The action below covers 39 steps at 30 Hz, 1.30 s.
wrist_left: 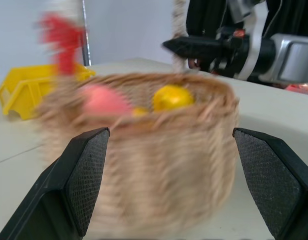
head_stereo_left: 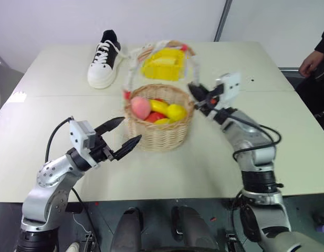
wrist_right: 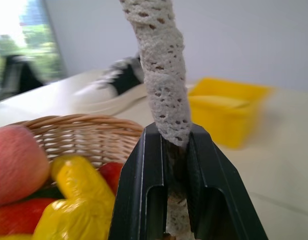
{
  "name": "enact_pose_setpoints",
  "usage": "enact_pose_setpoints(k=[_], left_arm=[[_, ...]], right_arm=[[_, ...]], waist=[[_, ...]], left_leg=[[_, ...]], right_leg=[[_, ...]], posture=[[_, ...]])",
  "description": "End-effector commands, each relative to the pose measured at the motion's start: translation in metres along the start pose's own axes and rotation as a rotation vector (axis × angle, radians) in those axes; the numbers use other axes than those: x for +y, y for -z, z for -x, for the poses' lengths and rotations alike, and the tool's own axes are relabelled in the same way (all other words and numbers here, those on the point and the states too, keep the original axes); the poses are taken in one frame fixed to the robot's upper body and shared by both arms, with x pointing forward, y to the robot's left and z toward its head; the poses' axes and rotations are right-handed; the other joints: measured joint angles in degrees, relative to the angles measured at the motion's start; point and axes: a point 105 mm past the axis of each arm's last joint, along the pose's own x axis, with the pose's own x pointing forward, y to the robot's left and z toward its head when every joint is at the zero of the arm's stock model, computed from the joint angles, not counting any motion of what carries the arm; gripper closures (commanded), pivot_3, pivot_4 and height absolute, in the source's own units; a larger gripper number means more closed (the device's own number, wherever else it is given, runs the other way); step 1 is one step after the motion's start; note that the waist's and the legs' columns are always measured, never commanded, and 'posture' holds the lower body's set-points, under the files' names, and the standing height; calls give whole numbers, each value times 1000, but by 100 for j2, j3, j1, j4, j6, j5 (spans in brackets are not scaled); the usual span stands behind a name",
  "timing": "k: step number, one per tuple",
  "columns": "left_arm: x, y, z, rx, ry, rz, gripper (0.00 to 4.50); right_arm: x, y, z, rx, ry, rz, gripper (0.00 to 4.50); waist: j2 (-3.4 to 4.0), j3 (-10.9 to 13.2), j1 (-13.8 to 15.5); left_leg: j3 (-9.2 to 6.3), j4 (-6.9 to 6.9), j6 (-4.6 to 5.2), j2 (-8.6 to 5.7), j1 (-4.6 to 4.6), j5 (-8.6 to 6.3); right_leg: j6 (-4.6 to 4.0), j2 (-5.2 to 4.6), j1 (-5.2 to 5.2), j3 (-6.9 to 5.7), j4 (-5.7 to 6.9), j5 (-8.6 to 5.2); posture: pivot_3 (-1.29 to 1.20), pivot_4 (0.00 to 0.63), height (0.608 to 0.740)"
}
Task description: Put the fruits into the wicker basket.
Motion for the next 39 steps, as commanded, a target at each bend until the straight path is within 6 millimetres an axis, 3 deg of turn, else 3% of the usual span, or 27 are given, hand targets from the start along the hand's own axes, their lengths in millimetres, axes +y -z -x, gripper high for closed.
enact_pose_setpoints(k=[1,6,10,13,18,20,26,30,34,37,39], left_arm=[[0,-6,-5,-31,19,-26,266],[-3,-4,-15,-45,45,-22,266],[-1,-4,-19,-54,49,-26,266],[1,-4,-20,-57,49,-26,266],[6,-1,-17,-37,30,-18,266],[9,1,-12,-29,14,-8,266],[39,16,19,57,-167,-1,266],[62,29,40,134,-302,-51,266],[71,44,55,193,-382,-54,266],[72,51,67,216,-439,-63,266],[69,52,71,222,-453,-72,266]], right_arm=[[-59,-48,24,-129,253,139,4358],[-116,-54,48,-112,493,197,4358],[-137,-47,56,-101,588,175,4358],[-137,-45,60,-104,585,167,3161],[-141,-46,82,-106,621,190,678],[-139,-46,94,-112,617,209,678],[-102,-40,127,-125,377,165,678],[-49,-10,117,22,24,221,678],[6,25,102,121,-267,207,678],[30,45,91,155,-386,173,678],[35,50,85,149,-405,157,678]], waist=[[0,0,-5],[1,0,-63],[7,1,-133],[19,7,-183],[20,5,-164],[20,5,-145],[23,4,-161],[24,3,-203],[22,3,-195],[22,3,-186],[21,4,-175]], left_leg=[[1,0,0,-1,-1,0],[3,-4,0,-1,3,0],[3,-11,1,2,14,0],[2,-11,1,2,13,0],[1,-10,1,2,11,0],[1,-8,1,1,10,0],[-1,-12,5,3,12,-2],[8,-7,5,3,31,-2],[12,-18,4,4,73,-3],[14,-23,4,4,71,-3],[15,-22,4,3,64,-3]], right_leg=[[-7,-1,0,0,-3,-3],[-5,3,0,4,-3,-2],[7,9,0,9,8,5],[9,9,0,9,11,6],[14,8,0,8,11,4],[15,7,1,8,10,3],[20,7,2,7,7,-1],[8,6,13,14,7,-18],[4,9,41,22,7,-21],[3,7,40,23,1,-22],[4,6,36,23,0,-22]], posture=[[0,150,740],[0,150,740],[0,150,740],[0,150,740],[0,150,740],[0,150,740],[0,150,740],[0,150,740],[0,150,740],[0,150,740],[0,150,740]])
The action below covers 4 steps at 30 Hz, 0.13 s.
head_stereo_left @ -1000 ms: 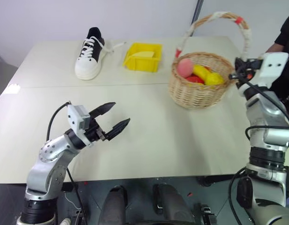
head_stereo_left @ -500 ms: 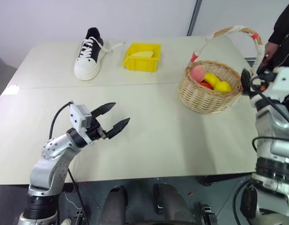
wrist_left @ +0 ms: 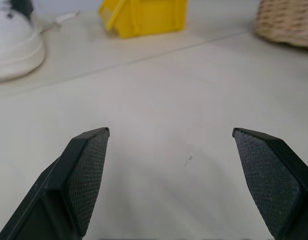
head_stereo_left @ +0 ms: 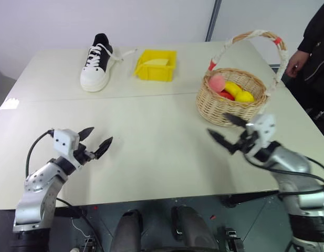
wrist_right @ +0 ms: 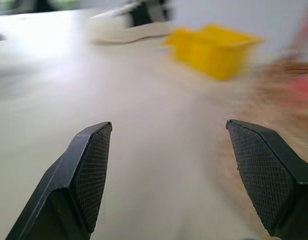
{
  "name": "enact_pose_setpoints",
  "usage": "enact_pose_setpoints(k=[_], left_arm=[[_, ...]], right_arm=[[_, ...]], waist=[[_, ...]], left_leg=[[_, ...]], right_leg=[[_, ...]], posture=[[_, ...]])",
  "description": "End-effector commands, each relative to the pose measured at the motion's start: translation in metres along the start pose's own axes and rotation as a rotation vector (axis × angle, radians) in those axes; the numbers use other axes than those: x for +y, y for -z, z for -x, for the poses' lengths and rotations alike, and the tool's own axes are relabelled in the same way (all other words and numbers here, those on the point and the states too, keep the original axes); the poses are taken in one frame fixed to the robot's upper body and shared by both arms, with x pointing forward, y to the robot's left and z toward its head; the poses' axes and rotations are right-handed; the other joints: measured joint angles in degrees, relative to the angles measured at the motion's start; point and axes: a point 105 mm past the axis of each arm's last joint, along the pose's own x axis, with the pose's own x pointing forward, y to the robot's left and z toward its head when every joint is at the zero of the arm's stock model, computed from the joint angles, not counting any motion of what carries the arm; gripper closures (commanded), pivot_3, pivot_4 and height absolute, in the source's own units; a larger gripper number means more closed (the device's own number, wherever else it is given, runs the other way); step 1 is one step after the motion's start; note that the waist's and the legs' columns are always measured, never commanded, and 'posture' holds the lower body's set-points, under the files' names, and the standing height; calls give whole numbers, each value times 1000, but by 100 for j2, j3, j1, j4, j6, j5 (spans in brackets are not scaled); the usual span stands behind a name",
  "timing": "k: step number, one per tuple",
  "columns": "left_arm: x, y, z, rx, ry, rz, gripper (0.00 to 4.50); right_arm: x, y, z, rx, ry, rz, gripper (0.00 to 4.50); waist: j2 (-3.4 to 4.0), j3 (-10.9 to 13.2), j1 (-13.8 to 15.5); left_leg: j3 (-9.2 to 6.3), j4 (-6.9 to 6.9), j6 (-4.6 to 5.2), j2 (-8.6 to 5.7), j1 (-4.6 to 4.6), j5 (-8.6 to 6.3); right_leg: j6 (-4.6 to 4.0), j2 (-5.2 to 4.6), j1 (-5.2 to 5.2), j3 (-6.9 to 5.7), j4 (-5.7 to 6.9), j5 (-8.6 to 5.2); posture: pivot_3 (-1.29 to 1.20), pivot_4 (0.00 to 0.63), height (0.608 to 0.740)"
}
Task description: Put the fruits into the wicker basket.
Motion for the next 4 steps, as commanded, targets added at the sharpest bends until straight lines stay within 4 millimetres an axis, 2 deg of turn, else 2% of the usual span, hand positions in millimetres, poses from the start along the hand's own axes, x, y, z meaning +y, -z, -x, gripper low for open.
enact_pose_setpoints(k=[1,4], left_arm=[[7,-8,12,-34,-59,-52,266],[5,-5,18,-16,-72,-43,266]], right_arm=[[3,-5,-13,-42,-41,18,678],[3,0,-20,-46,-60,3,678]], waist=[[-3,0,14],[-4,0,41]], left_leg=[[0,0,0,0,-6,0],[0,5,0,-2,-14,0]], right_leg=[[0,-1,-2,0,-3,0],[-2,-5,-4,0,-7,2]], posture=[[0,150,740],[0,150,740]])
